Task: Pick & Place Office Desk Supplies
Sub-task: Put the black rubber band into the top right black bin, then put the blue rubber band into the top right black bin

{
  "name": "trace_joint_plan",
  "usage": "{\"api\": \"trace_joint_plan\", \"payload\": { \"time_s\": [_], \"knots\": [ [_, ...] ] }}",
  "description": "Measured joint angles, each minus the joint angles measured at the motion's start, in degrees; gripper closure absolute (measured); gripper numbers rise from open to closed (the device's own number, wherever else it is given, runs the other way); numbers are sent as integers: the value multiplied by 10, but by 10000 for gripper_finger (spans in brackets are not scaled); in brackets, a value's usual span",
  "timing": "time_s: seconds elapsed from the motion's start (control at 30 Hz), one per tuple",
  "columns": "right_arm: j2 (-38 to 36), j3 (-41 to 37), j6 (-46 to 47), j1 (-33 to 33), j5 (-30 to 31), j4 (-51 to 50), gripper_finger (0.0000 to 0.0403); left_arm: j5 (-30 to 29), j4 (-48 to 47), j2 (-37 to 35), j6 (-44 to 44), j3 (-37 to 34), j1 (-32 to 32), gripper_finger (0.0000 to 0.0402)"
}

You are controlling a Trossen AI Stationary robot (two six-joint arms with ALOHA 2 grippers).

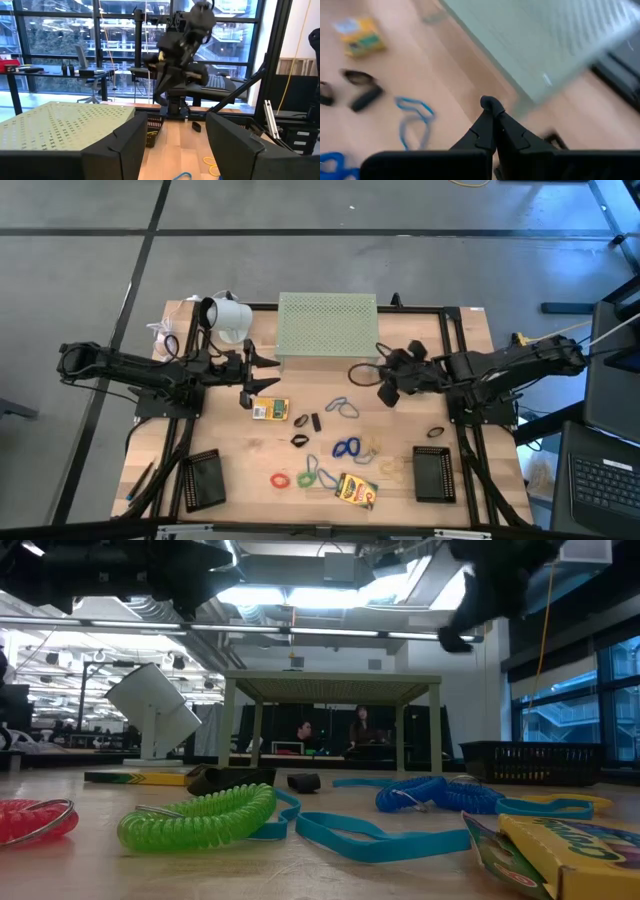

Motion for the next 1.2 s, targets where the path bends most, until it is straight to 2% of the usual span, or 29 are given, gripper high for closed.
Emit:
{"api": "trace_joint_plan", "payload": {
  "time_s": [0.17, 0.6, 0.87, 1.2],
  "knots": [
    [2, -1, 120, 0, 0, -104, 395, 0, 0, 0, 0, 0, 0, 203],
    [3, -119, 310, -22, 76, -98, 366, 0, -4, 20, 0, 0, 0, 203],
    [3, -129, 310, -36, 71, -96, 345, 0, -4, 41, -23, 0, 0, 203],
    [3, -129, 308, -39, 71, -95, 261, 0, 5, 63, -24, 0, 0, 203]
  ]
}}
